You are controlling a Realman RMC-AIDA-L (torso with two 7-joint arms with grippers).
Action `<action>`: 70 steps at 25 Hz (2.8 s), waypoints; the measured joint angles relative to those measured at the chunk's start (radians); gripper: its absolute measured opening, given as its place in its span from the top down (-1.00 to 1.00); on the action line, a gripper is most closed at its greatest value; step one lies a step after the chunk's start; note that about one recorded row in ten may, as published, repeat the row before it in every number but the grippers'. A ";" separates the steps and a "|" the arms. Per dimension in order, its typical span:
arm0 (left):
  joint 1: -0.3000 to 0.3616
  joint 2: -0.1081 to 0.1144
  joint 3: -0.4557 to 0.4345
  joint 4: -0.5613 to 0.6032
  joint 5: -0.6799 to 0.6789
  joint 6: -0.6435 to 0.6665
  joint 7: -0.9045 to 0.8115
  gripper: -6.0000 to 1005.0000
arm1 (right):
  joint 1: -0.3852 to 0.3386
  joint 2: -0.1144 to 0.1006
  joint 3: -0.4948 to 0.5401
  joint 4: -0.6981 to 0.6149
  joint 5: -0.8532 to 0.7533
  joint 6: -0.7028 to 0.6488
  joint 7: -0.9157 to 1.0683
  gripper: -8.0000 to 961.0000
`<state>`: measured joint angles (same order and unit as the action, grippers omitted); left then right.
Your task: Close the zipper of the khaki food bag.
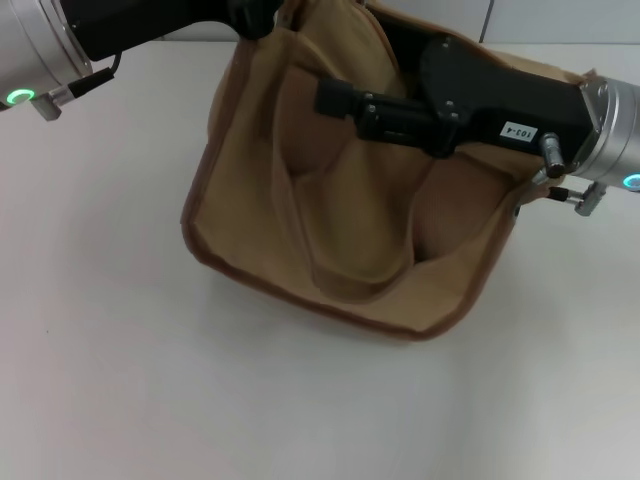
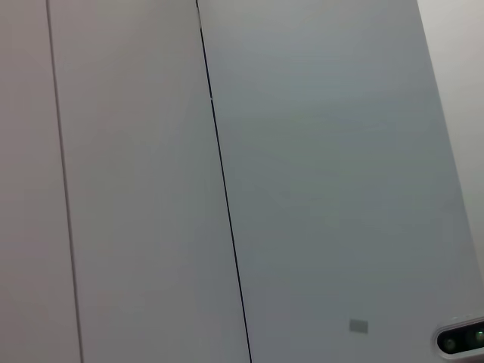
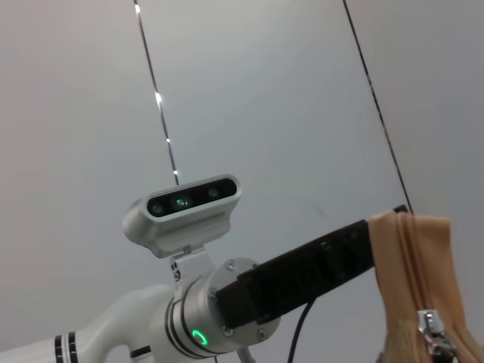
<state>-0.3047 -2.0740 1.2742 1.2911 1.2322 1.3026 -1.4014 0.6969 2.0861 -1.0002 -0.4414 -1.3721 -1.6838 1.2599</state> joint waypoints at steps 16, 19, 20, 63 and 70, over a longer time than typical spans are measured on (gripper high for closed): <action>-0.005 0.000 -0.004 -0.027 -0.005 -0.002 0.015 0.92 | -0.074 -0.001 0.018 0.013 0.030 -0.029 -0.096 -0.60; -0.009 0.000 -0.001 -0.028 -0.005 -0.003 0.015 0.92 | -0.064 -0.002 0.015 0.013 0.030 -0.013 -0.091 -0.60; -0.010 0.000 0.000 -0.029 -0.005 -0.003 0.015 0.92 | -0.059 -0.003 0.013 0.013 0.029 0.002 -0.085 -0.60; -0.027 -0.002 0.007 -0.092 -0.010 -0.002 0.041 0.90 | -0.084 -0.006 -0.048 -0.098 0.039 0.017 -0.043 -0.60; -0.027 -0.002 0.009 -0.092 -0.011 -0.002 0.041 0.90 | -0.083 -0.004 -0.037 -0.087 0.051 0.021 -0.043 -0.60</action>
<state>-0.3320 -2.0756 1.2833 1.1994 1.2210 1.3008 -1.3600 0.6141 2.0816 -1.0375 -0.5287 -1.3209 -1.6624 1.2174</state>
